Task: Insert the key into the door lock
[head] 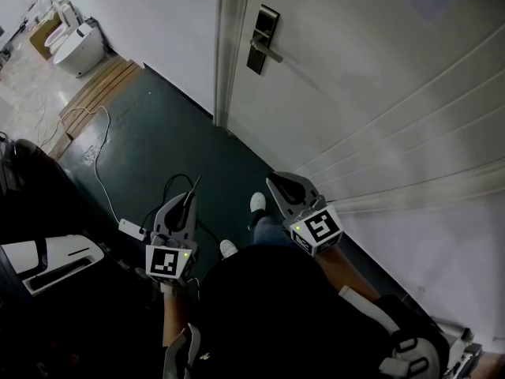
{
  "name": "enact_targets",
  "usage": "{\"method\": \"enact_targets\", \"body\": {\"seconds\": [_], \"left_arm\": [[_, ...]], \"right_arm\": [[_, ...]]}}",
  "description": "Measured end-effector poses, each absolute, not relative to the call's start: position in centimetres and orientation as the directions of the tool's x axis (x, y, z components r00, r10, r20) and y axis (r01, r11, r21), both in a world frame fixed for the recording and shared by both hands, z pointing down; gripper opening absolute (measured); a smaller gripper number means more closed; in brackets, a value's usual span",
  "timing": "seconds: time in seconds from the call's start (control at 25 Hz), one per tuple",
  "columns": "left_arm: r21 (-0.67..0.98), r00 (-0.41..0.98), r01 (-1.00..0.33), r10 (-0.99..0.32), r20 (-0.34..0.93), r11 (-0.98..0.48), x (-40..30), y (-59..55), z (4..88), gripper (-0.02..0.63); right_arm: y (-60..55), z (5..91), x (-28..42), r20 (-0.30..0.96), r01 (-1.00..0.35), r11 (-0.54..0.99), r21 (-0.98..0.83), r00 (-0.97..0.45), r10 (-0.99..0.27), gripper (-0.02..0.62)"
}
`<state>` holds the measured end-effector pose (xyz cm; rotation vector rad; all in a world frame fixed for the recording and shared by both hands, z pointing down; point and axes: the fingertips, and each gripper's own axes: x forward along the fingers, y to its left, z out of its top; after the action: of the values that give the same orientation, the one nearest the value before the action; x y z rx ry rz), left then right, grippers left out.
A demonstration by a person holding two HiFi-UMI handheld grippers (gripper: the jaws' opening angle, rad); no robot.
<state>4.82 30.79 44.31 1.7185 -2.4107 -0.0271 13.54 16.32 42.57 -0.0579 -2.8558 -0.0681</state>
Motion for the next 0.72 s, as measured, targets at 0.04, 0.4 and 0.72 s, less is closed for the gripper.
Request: {"method": "enact_targets", "body": {"seconds": [0.04, 0.4, 0.72], "left_arm": [[0.123, -0.322, -0.932, -0.936, 0.142, 0.340, 4.5, 30.8, 44.5, 0.026], [0.135, -0.383, -0.902, -0.905, 0.186, 0.410, 0.0, 27.5, 45.1, 0.026], [0.147, -0.414, -0.883, -0.887, 0.203, 0.445, -3.8, 20.6, 44.5, 0.026]], "right_arm": [[16.2, 42.7, 13.0, 0.283, 0.052, 0.998, 0.036, -0.958, 0.040, 0.029], [11.8, 42.6, 6.8, 0.269, 0.125, 0.992, 0.018, -0.956, 0.116, 0.029], [4.9, 42.3, 2.1, 0.250, 0.167, 0.986, -0.017, -0.954, 0.165, 0.029]]}}
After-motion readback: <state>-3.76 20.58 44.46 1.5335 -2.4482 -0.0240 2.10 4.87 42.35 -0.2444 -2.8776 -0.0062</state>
